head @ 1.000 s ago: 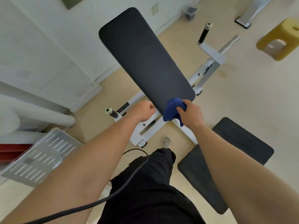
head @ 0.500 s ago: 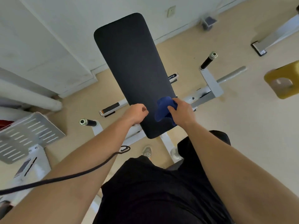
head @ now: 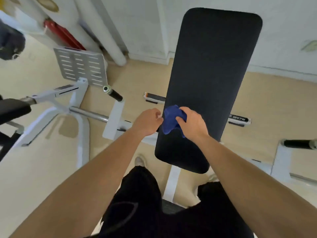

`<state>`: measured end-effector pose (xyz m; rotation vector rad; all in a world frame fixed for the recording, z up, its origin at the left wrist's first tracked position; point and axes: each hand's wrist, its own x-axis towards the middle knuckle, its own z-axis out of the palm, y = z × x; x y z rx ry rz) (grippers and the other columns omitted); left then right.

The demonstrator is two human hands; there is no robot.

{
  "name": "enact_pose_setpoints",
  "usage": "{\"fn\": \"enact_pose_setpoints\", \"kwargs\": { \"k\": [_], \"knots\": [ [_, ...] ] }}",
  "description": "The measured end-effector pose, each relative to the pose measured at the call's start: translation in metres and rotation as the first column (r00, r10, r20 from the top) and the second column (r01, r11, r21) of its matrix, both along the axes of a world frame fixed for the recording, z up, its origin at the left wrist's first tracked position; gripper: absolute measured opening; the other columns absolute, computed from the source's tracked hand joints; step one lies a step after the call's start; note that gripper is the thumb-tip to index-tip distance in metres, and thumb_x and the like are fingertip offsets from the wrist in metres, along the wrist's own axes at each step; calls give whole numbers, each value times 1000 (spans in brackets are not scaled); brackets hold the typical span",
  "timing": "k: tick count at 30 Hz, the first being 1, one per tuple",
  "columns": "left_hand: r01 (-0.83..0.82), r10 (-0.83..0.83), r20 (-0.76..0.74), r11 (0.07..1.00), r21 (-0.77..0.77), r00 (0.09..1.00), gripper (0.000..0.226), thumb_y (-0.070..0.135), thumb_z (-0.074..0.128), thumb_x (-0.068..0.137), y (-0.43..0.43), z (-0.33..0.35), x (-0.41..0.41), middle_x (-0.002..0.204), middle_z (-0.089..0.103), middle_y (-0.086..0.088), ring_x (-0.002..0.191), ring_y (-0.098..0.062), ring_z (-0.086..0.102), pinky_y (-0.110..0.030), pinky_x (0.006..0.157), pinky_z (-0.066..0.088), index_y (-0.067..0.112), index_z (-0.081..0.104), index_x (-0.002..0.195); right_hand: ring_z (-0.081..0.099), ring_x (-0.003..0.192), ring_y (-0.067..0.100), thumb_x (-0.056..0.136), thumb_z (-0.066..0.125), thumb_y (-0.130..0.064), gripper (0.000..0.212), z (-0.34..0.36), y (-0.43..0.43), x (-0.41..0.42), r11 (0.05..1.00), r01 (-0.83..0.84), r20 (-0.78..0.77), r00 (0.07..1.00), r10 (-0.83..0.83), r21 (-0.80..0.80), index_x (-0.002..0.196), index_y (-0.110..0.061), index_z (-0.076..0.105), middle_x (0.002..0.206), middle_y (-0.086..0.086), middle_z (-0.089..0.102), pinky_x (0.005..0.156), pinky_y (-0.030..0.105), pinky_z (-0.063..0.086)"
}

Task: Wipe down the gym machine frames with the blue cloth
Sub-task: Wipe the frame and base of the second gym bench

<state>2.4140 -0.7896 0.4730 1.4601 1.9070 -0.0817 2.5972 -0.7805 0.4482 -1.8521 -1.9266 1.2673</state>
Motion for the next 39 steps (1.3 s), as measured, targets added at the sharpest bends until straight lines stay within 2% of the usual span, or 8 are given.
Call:
{"fn": "enact_pose_setpoints", "kwargs": {
  "k": [8,16,20,23,26,30,34,39],
  "knots": [
    [-204,206,24,933,296,978,38,27,49,98,5,-112,-68,125,59,-3,106,-21,59,-38,95,48,21,51,136,58,114,22,98,57,-31,44,-114,39,-85,966,-187,-157,964,216,179,141,-23,49,130,1,59,95,38,49],
    [-243,180,165,784,571,970,39,9,46,97,5,-193,-120,123,64,-4,104,-16,60,-24,92,47,15,56,134,60,100,18,97,57,-32,35,-198,54,-153,867,-232,-185,922,340,442,131,-29,54,116,-3,64,89,39,50],
    [-170,118,123,670,722,985,46,0,43,96,-3,-216,-132,130,61,-2,111,-12,56,-22,95,40,18,54,137,62,91,15,95,58,-26,28,-223,40,-170,809,-192,-239,895,376,555,123,-29,59,103,-6,68,82,37,52],
    [-327,109,331,599,731,937,42,7,46,97,-32,-228,-140,115,63,3,90,0,58,-10,80,42,19,51,137,64,90,12,95,60,-25,27,-225,11,-175,778,-180,-227,896,382,602,122,-28,61,100,-8,70,80,28,51],
    [-498,87,530,495,711,843,42,9,49,94,-90,-235,-145,108,65,9,92,-5,63,-16,73,51,28,52,132,63,91,9,96,61,-28,30,-215,-40,-172,737,-206,-172,899,402,644,126,-31,60,102,-12,68,78,20,48],
    [-533,-23,635,519,668,772,36,4,48,94,-157,-230,-160,109,69,9,101,-7,65,-23,83,52,25,62,119,62,92,12,95,61,-28,27,-186,-105,-179,686,-259,-90,899,429,680,122,-28,61,103,-11,67,81,24,49],
    [-598,-78,763,572,562,642,29,9,53,98,-198,-221,-180,109,70,-3,97,-13,68,-16,73,52,20,58,125,61,90,5,96,61,-27,21,-173,-141,-197,678,-210,-139,896,421,704,116,-30,63,100,-14,67,77,20,46],
    [-526,-17,605,476,705,796,41,17,71,88,-199,-220,-210,104,68,1,84,-11,69,-25,66,57,29,57,124,62,90,5,94,63,-31,22,-178,-137,-234,687,-181,-169,896,410,704,115,-32,63,99,-12,68,78,24,50]
  ]
}}
